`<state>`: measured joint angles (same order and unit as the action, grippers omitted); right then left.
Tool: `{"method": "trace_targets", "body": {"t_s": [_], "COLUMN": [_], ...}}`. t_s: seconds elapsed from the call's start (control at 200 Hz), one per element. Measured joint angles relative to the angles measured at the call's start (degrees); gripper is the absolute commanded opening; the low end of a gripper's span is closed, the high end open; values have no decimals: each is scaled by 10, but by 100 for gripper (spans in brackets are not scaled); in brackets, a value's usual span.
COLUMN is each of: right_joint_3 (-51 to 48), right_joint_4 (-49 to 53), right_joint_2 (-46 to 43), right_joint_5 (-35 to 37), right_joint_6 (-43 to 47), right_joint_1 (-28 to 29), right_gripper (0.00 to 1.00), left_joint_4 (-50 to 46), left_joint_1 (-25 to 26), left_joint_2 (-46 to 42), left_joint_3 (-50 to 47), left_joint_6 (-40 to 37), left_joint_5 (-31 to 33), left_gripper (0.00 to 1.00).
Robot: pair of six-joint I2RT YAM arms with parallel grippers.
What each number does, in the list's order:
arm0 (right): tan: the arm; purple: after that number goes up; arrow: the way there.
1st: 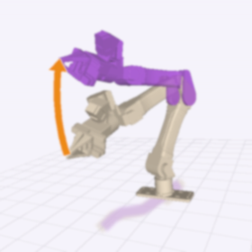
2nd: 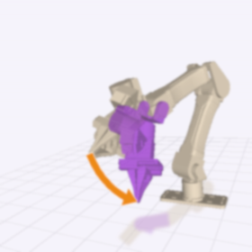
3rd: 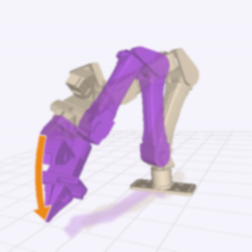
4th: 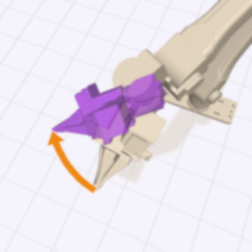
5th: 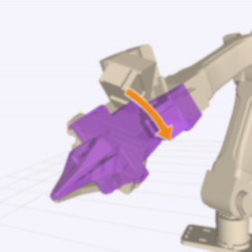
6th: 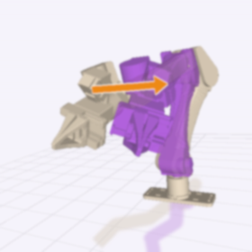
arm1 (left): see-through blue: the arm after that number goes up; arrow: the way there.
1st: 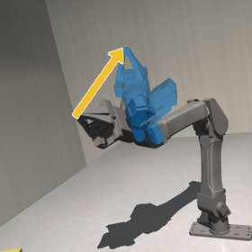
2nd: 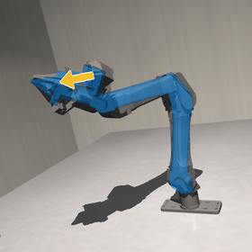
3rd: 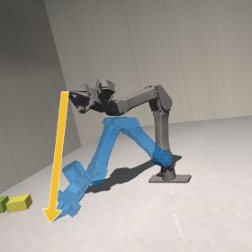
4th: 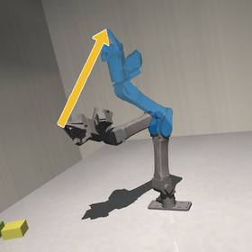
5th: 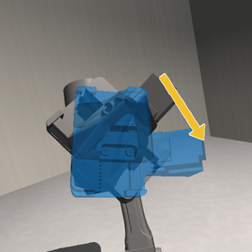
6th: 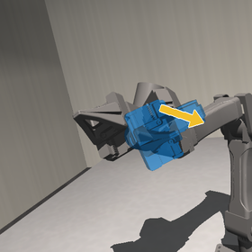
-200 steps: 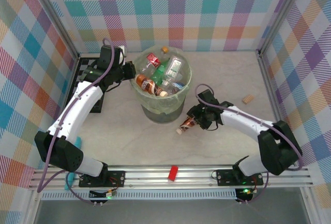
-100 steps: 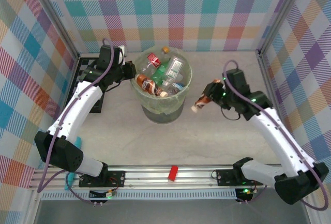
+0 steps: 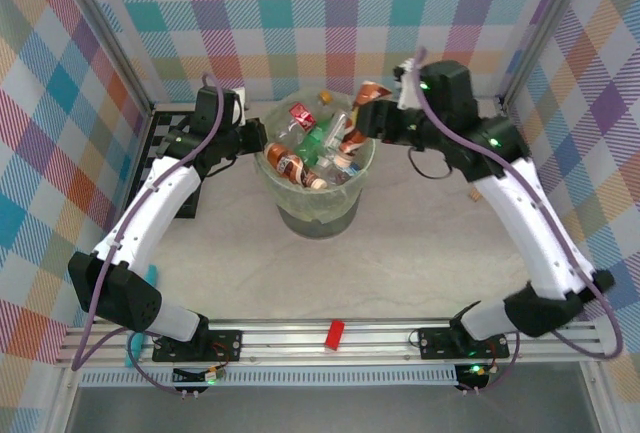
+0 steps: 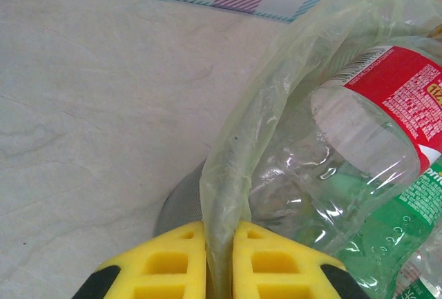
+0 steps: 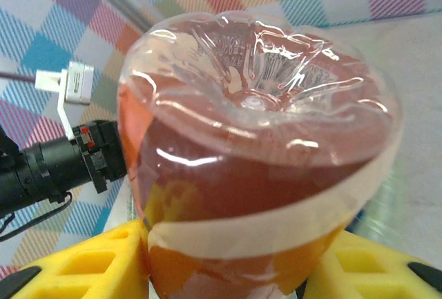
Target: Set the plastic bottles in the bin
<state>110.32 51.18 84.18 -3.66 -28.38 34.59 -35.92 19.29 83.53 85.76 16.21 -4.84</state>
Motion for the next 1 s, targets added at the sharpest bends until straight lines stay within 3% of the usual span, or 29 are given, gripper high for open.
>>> {"method": "trace_targets", "body": {"t_s": [0.26, 0.61, 0.69, 0.855, 1.0], "right_joint_3": [96, 136, 137, 154, 182], "right_joint_4": [40, 94, 96, 105, 120], "right_joint_2": [142, 196, 196, 203, 202], "right_joint_5": [-11, 51, 63, 72, 73], "right_joint_6": [60, 67, 60, 45, 39], "right_joint_1": [58, 67, 68, 67, 67], "right_gripper": [52, 56, 60, 80, 85], "left_joint_4": [-2, -8, -8, -10, -12], "left_joint_1": [6, 7, 8, 8, 8], "left_joint_2": [3, 7, 8, 9, 11], "left_joint_3": [5, 11, 12, 13, 15], "left_joint_6": [0, 1, 1, 3, 3], "left_joint_5": [0, 3, 4, 5, 6], "left_gripper": [8, 8, 8, 8, 8]}}
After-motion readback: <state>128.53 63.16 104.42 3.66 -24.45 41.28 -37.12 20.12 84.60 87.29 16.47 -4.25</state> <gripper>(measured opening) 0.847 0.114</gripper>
